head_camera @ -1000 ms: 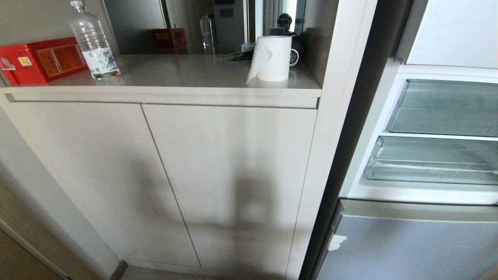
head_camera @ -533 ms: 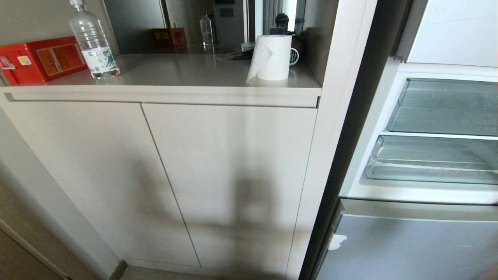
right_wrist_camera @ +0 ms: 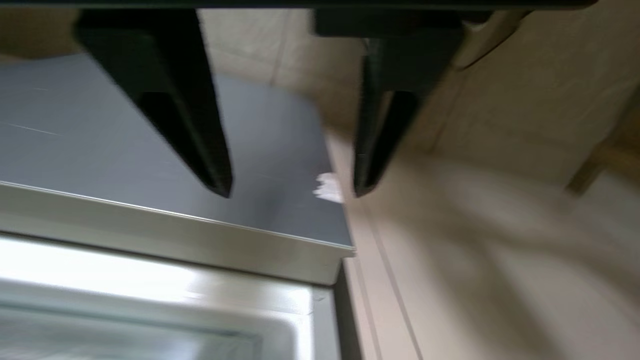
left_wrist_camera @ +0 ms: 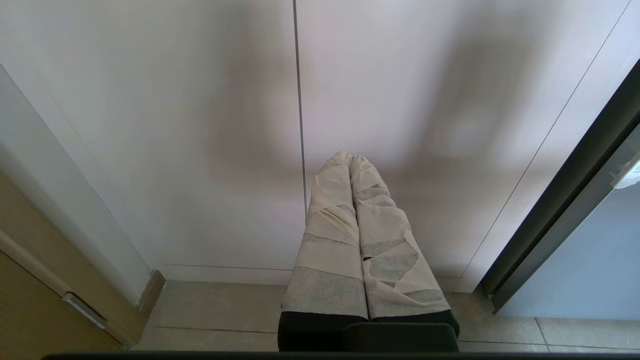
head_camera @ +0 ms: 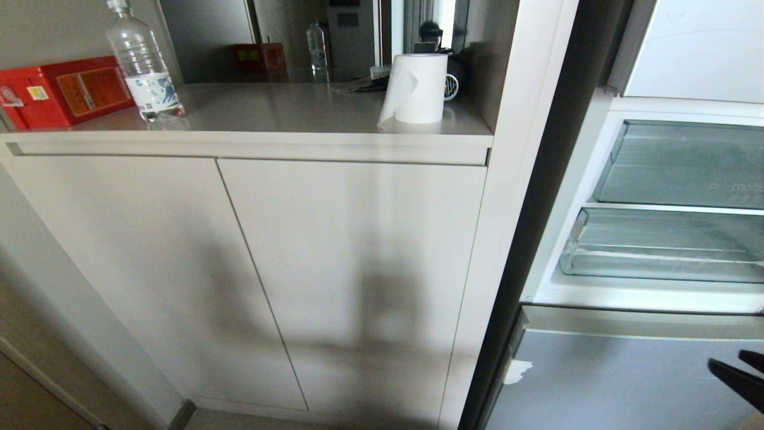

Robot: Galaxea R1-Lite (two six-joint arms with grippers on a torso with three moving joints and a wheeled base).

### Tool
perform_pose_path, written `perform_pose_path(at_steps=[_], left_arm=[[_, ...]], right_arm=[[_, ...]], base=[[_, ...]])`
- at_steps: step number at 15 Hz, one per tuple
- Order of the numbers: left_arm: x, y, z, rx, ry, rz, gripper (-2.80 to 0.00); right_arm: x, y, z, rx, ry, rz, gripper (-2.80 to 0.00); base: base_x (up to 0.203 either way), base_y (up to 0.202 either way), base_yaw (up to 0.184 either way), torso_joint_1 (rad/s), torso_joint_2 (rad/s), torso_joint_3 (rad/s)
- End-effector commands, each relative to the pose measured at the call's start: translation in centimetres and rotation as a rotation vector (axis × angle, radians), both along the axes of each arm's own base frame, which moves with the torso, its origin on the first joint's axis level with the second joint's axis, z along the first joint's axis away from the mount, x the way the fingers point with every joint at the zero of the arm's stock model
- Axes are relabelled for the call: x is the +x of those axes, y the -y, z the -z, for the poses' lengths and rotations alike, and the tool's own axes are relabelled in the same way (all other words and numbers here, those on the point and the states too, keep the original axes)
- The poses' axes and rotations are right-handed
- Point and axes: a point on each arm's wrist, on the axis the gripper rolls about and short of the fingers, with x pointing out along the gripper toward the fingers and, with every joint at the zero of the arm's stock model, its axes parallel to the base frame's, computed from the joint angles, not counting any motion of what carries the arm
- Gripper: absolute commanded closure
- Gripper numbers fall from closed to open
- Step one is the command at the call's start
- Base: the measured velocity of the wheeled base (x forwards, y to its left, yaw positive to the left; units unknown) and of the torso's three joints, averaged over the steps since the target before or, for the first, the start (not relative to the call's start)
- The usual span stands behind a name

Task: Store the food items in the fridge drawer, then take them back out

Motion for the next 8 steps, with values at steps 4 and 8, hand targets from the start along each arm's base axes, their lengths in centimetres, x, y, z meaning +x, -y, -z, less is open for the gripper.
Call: perform_pose_path(at_steps=[4,8], left_arm=[[0.0,0.0,0.0,0.000,0.000,0.000,0.00],[0.0,0.0,0.0,0.000,0.000,0.000,0.00]], right_arm=[[13.3,-1.1,4.8,0.045,-0.152,-0.082,-2.80],[17.0,-1.3,4.9,0.042,0.139,-0.011,-2.80]], base=[[0.000,0.000,0.000,0.000,0.00,0.000],[0.000,0.000,0.000,0.000,0.00,0.000]])
